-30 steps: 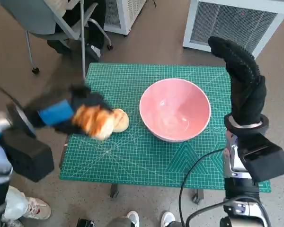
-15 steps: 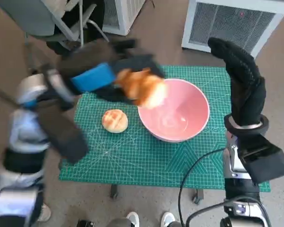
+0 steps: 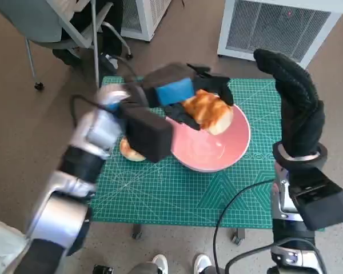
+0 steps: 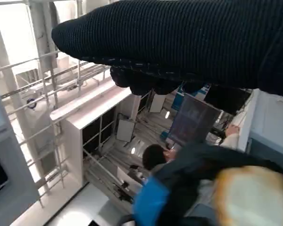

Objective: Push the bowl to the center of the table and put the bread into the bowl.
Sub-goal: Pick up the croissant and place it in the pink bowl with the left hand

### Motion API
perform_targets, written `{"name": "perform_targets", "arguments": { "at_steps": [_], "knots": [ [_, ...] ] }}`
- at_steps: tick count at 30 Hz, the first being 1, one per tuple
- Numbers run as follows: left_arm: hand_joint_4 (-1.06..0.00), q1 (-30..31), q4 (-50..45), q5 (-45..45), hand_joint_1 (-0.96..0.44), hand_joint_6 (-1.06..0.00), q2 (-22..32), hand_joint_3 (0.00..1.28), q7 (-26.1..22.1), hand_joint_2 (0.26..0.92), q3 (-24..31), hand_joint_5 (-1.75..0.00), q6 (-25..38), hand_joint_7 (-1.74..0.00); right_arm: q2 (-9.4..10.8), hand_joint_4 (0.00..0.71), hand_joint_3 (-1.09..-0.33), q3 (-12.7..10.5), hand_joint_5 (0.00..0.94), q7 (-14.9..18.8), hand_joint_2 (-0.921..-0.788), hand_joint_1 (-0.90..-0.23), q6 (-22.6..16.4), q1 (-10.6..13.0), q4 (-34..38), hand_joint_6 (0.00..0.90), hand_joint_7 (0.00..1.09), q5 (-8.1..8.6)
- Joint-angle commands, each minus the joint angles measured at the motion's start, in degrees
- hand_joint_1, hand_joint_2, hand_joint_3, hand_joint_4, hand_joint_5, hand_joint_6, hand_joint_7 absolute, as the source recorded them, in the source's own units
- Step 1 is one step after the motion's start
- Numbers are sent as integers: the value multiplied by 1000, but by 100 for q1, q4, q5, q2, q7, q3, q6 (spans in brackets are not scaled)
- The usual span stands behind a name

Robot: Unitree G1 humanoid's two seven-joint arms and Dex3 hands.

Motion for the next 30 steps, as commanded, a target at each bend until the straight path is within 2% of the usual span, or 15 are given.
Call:
{"name": "perform_targets", "arguments": {
  "at_steps": [1, 2, 4, 5, 8, 18, 24, 30],
  "knots": [
    [-412, -292, 539, 360, -22, -442, -176, 181, -39, 901, -314, -916, 18, -928, -93, 299, -707, -67, 3, -88, -921, -574, 165, 232, -200, 32, 694, -95],
    [-374, -316, 611, 413, -49, -413, -192, 130, -80, 901, -360, -612, 36, -663, -102, 300, -707, -72, 3, -100, -921, -575, 184, 251, -238, 32, 694, -106],
    [-317, -369, 748, 506, -80, -382, -228, 72, -177, 902, -448, -315, 114, -387, -119, 300, -707, -82, 3, -117, -921, -575, 217, 293, -312, 31, 693, -114],
    [-285, -383, 787, 567, -95, -365, -222, 49, -212, 901, -495, -202, 133, -278, -128, 300, -708, -87, 3, -122, -921, -575, 229, 314, -348, 31, 693, -113],
    [-192, -398, 827, 688, -142, -325, -183, 17, -248, 887, -582, -66, 149, -132, -145, 300, -707, -98, 3, -133, -921, -576, 252, 351, -410, 28, 690, -112],
    [-19, -202, 790, 561, -220, -258, -35, 0, -80, 873, -395, -1, -41, -19, -143, 301, -712, -125, 3, -119, -921, -574, 224, 353, -402, 23, 684, -62],
    [-2, -133, 770, 399, -245, -232, 197, 0, -27, 872, -183, 1, -366, -3, -105, 301, -713, -99, 3, -141, -921, -576, 229, 332, -379, 21, 681, -95],
    [-6, -5, 501, 137, -253, -237, 659, 0, -213, 870, 90, -2, -651, -6, -86, 301, -715, -80, 2, -132, -921, -569, 249, 325, -389, 21, 680, -68]
  ]
}}
